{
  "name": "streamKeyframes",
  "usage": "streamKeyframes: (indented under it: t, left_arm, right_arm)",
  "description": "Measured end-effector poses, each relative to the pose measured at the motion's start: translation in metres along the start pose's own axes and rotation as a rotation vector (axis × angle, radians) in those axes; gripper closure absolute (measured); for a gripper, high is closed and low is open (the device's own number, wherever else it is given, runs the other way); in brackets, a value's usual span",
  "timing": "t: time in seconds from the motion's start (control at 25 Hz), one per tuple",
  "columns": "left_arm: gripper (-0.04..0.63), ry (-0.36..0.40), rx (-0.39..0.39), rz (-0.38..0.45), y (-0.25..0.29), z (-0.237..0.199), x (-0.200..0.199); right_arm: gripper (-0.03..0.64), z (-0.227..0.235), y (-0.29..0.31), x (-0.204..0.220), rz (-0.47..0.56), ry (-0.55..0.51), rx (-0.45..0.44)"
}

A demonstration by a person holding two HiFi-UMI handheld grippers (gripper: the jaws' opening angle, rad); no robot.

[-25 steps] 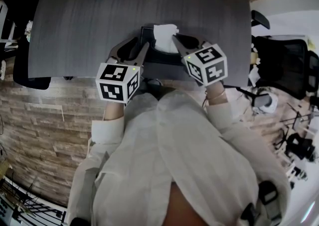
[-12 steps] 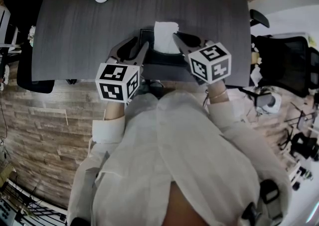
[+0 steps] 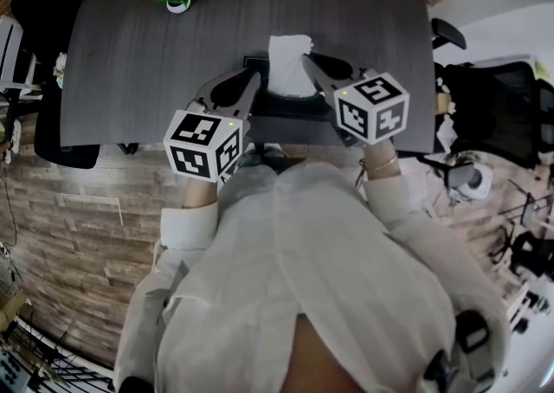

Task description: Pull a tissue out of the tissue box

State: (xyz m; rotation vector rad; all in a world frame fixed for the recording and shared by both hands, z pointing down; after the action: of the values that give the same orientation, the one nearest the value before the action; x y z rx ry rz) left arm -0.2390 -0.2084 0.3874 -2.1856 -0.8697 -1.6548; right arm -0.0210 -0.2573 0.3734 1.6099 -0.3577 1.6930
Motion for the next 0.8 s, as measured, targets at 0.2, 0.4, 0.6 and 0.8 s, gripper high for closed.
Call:
streamKeyframes:
  t: [0.2, 0.4, 0.6, 0.8]
  left_arm:
    - [0.575, 0.008, 0.017, 0.003, 0.0, 0.001, -0.004]
    - [0.575, 0.016, 0.005, 0.007, 0.0, 0.002, -0.007]
    - [0.575, 0.023, -0.007, 0.026, 0.001, 0.0, -0.012]
    - [0.577, 0.036, 0.003, 0.038, 0.004, 0.001, -0.018]
  right_arm:
    - [0.606, 0.001, -0.002, -0.005, 0.022, -0.006, 0.01]
    - [0.606, 0.003, -0.006, -0.011, 0.048, -0.015, 0.018]
    - [0.606, 0.005, -0.009, -0.02, 0.09, -0.029, 0.031]
    - [0.606, 0.006, -0.012, -0.031, 0.133, -0.051, 0.031]
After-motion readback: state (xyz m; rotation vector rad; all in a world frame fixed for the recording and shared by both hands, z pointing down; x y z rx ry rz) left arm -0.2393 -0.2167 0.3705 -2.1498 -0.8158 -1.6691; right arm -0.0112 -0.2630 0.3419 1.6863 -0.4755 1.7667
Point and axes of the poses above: the fingertips, and each gripper's own axes: y forward along the fingers, z to its right, x out of its underside, the point moved 10 cm from there along -y, backward along the fingers, and after that the axes turned 15 degrees about z, right-handed, at the moved point
